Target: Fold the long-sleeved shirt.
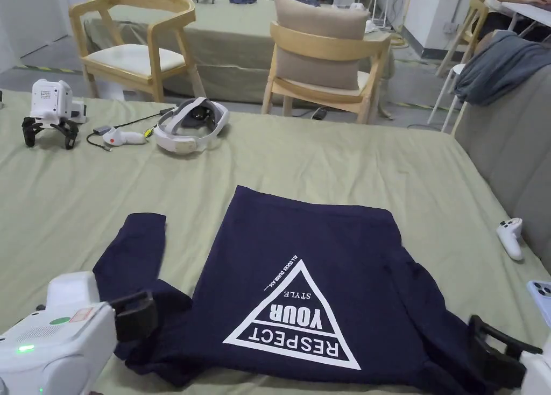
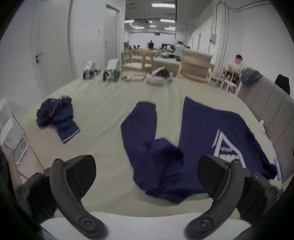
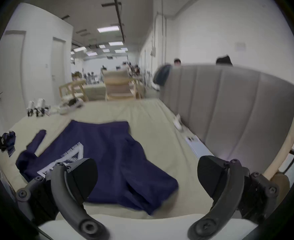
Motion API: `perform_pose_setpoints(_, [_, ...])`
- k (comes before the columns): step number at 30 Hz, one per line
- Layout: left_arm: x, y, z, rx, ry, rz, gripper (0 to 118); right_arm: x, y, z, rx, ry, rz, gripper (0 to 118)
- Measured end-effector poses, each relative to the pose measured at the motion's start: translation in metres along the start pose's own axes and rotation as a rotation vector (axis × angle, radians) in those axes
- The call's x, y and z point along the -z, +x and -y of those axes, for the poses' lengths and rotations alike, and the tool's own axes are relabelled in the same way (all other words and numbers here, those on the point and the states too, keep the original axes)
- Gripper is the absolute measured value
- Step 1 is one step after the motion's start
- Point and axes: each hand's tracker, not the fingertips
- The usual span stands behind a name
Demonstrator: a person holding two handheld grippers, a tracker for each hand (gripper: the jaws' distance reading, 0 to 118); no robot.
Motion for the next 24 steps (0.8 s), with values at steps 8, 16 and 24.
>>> perform_pose_setpoints(8, [-0.020, 0.051, -0.001, 0.045, 0.112, 0.156, 3, -0.009, -0.086, -0.011, -0.026, 0.131, -0.161, 0])
perform_pose_setpoints(16, [0.026, 0.021, 0.068, -0.052, -0.088, 0.109, 110, -0.007, -0.106, 0.008, -0.046, 0.078, -0.219, 0])
perform_pose_setpoints(24, [0.086, -0.008, 0.119, -0.222, -0.288, 0.080, 87, 0.005, -0.112, 0.024, -0.074, 0.004, -0.257, 0])
